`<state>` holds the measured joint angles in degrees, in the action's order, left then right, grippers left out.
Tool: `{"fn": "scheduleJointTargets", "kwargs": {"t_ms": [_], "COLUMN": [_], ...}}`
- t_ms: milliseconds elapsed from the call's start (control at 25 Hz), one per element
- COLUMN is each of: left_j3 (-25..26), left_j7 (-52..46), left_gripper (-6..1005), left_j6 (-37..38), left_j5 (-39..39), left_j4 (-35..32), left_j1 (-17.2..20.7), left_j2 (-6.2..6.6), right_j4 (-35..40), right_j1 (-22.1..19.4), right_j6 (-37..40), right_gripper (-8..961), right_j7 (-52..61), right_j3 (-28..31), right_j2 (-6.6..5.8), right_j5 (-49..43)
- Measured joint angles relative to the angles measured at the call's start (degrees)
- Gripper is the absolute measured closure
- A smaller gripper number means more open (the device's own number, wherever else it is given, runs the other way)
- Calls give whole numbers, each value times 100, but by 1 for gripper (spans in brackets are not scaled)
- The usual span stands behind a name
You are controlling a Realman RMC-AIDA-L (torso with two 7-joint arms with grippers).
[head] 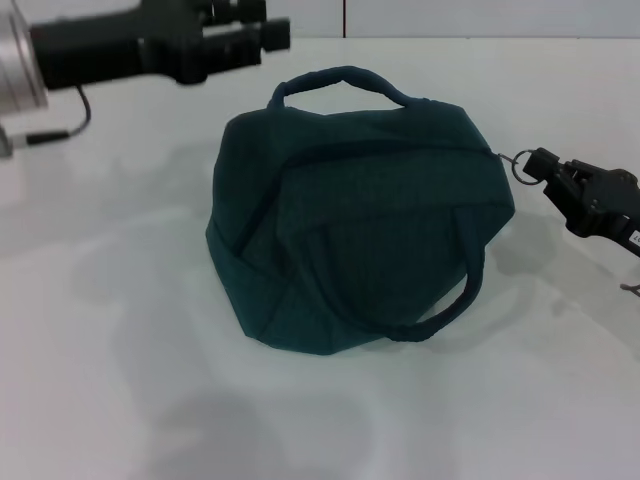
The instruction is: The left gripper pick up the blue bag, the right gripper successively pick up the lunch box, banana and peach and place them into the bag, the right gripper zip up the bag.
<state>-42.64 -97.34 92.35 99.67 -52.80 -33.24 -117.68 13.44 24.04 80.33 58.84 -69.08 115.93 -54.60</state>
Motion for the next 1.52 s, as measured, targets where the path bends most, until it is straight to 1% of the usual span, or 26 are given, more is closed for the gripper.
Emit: {"fn": "scheduleJointTargets", "kwargs": {"t_ms": [80,160,360,440,480,600,760,840,1080,1480,1520], "left_j3": [-114,-334,-1022,-1175,-1249,-1285,-1414,-1541,-1960,-2239,-2258], "left_j7": [-203,-425,-960,-1117,-1201,-1321,-1549,-1685,-1898,-2119,-2137], "left_gripper": [571,533,427,378,353,352,352,351,362,391,434], "left_j6": [-82,-106,-108,-109,-111,-167,-365,-498,-760,-779,-786], "left_j5": [153,359,877,1188,1471,1899,2260,2445,2640,2904,2917], "left_j4": [-395,-615,-662,-651,-650,-625,-512,-495,-492,-487,-492], "left_j1": [-94,-252,-788,-986,-1106,-1319,-1555,-1610,-1634,-1714,-1717], "left_j2": [-45,-59,-27,-50,-92,-158,-165,-167,-175,-176,-176], "right_j4": [0,1,1,0,-1,-3,-6,-8,-8,-8,-8], "right_j1": [-5,-13,-22,-23,-22,-23,-49,-68,-74,-94,-94], "right_j6": [18,53,324,544,677,967,1131,1149,1150,1145,1145], "right_gripper": [939,939,938,938,938,938,938,938,938,937,937], "right_j7": [-1,-2,-4,-5,-5,4,26,26,7,5,5], "right_j3": [0,0,2,20,36,53,54,54,53,60,60], "right_j2": [0,3,9,9,9,8,1,0,-1,-2,-2], "right_j5": [3,15,34,43,46,50,52,53,55,66,66]}}
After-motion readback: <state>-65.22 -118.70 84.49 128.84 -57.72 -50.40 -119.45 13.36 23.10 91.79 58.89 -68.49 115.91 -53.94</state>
